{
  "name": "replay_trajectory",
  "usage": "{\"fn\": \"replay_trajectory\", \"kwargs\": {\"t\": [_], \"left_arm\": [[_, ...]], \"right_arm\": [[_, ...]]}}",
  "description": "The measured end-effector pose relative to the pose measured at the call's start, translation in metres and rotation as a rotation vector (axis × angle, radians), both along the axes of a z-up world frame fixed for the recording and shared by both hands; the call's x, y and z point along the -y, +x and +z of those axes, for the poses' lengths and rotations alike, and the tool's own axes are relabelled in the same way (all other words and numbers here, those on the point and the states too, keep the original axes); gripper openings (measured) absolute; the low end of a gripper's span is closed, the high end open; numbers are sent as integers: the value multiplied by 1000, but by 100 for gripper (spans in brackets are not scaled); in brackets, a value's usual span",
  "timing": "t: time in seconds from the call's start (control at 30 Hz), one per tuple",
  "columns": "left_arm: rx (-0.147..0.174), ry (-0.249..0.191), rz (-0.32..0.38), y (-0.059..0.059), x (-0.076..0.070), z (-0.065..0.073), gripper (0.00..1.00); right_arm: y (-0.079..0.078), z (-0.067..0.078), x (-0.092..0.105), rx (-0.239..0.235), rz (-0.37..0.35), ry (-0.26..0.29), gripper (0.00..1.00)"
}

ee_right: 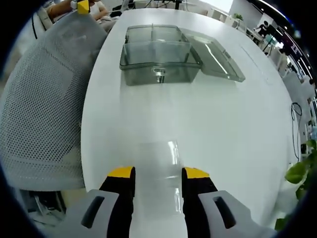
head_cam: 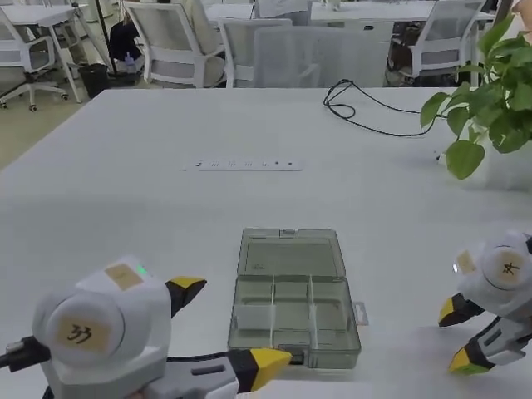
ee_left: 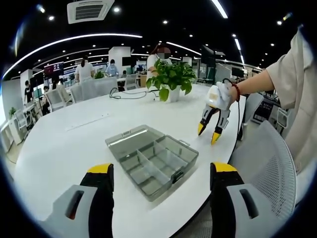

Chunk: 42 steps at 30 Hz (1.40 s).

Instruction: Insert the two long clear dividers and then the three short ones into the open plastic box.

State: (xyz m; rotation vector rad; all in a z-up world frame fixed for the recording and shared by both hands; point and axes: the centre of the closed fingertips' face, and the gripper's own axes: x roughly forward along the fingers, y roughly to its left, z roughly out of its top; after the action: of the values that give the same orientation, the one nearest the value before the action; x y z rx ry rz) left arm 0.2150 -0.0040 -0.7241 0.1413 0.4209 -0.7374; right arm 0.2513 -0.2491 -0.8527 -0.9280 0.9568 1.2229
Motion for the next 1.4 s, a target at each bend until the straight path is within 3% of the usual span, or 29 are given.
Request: {"fn": "replay_trajectory", "kwargs": {"t": [0.23, 0.83, 1.2, 1.4], "left_arm": [[3, 6, -4, -1, 1, 1, 79], [7, 14, -6, -2, -1, 1, 78], [0, 3, 1, -3, 0, 2, 76], [-16, -15, -11, -7, 5, 0, 68]], "right_arm": [[-3, -1, 0, -41, -14, 20, 35], [-1, 0, 1, -19, -49, 41, 32], [11, 16, -1, 127, -71, 80, 32], [15, 39, -17, 223, -57, 128, 32]]}}
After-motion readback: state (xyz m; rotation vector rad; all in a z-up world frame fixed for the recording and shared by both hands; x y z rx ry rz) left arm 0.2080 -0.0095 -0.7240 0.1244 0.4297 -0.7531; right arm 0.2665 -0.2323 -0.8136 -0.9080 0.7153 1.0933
